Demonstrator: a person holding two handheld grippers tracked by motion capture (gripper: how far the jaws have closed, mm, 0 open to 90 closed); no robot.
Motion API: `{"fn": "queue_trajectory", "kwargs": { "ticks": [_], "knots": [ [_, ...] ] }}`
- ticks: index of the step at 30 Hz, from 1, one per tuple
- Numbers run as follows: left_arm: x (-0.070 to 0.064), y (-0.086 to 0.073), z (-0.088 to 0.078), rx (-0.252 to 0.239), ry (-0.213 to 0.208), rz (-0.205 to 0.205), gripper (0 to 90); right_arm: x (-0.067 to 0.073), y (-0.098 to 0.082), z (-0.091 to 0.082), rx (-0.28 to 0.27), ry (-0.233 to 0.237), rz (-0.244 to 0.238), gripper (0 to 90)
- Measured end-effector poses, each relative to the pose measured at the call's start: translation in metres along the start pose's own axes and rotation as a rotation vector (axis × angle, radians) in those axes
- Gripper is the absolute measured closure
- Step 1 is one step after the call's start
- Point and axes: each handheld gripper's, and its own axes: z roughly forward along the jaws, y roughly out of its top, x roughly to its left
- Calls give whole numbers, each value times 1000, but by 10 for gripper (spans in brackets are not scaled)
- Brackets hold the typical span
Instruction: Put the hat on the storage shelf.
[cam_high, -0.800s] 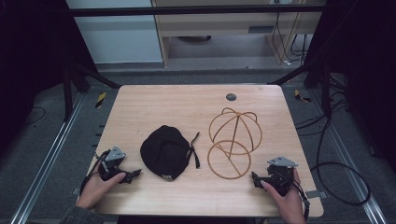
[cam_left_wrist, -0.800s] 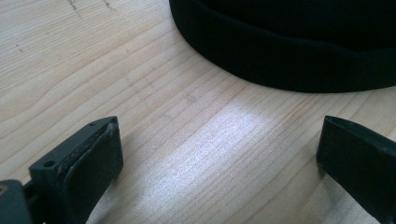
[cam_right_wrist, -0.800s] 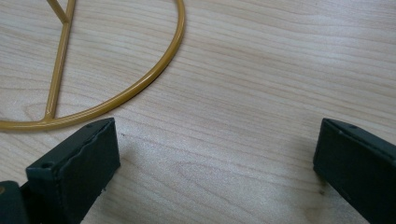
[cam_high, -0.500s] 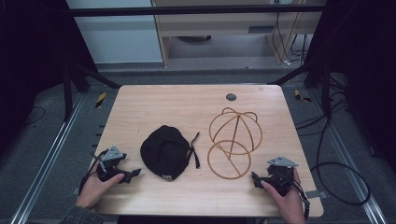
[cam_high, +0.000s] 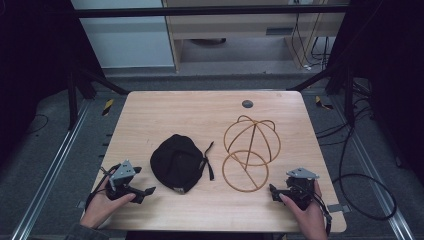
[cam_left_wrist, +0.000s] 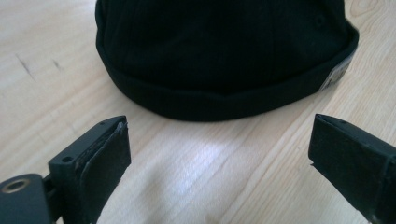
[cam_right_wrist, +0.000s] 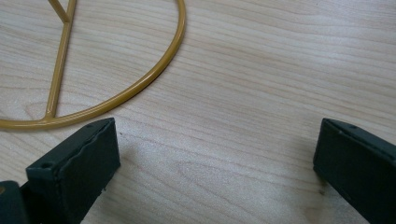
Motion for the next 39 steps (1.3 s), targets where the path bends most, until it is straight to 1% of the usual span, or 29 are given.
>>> {"fn": "queue_trajectory", "kwargs": {
  "ticks": [1,2,3,4,5,6,7,9,10,11,13,14,15,16,17,18,19,22,24,25,26,27,29,32,33,35,36,37,39],
  "knots": [
    [-3,8,-1,0,-1,7,55,0,0,0,0,1,0,6],
    [-3,8,-1,0,-1,7,55,0,0,0,0,1,0,6],
    [-8,16,-3,4,3,23,54,0,0,0,0,0,0,6],
    [-10,20,-3,12,-1,31,53,0,0,0,0,0,0,6],
    [-10,20,-3,12,-1,31,53,0,0,0,0,0,0,6],
    [-13,28,-3,27,-15,28,52,0,0,0,-1,0,0,5],
    [-14,32,-3,33,-19,29,52,0,0,0,-1,0,0,5],
    [-15,43,-3,60,-6,40,55,0,0,0,-2,0,0,6],
    [-15,43,-3,60,-6,40,55,0,0,0,0,1,1,6],
    [-15,50,-3,76,-4,46,55,0,0,0,0,1,0,6],
    [-14,53,-3,86,-5,50,55,0,0,0,1,1,1,6],
    [-15,60,-2,119,13,68,58,0,0,0,0,2,1,6],
    [-15,60,-2,119,13,68,61,0,0,0,0,2,1,6],
    [-16,65,0,137,15,82,62,0,0,0,0,0,1,6],
    [-17,69,2,144,10,92,62,0,0,0,0,1,1,6],
    [-17,69,2,144,10,92,62,0,0,0,-1,0,0,6],
    [-18,74,4,155,14,104,62,0,0,0,-1,1,1,6],
    [-17,82,6,170,22,119,62,0,0,0,-2,2,0,6],
    [-17,87,7,175,21,120,62,0,0,0,0,0,-1,6],
    [-17,87,7,175,21,120,62,0,0,0,0,2,0,6],
    [-17,91,8,175,29,117,62,0,0,0,0,1,0,6],
    [-19,93,8,175,33,124,61,0,0,0,0,2,0,6],
    [-20,96,9,176,28,122,62,0,0,0,0,2,0,6],
    [-20,101,10,191,39,129,62,0,0,0,-1,0,0,6],
    [-20,103,10,191,42,129,62,0,0,0,-1,0,0,6],
    [-16,113,10,198,36,123,61,0,0,0,-1,1,0,6],
    [-16,113,10,198,36,123,59,0,0,0,-1,1,0,6],
    [-14,118,11,213,35,130,59,0,0,0,-1,1,1,6],
    [-10,125,13,229,24,124,53,0,0,0,0,1,0,6]
  ]
}}
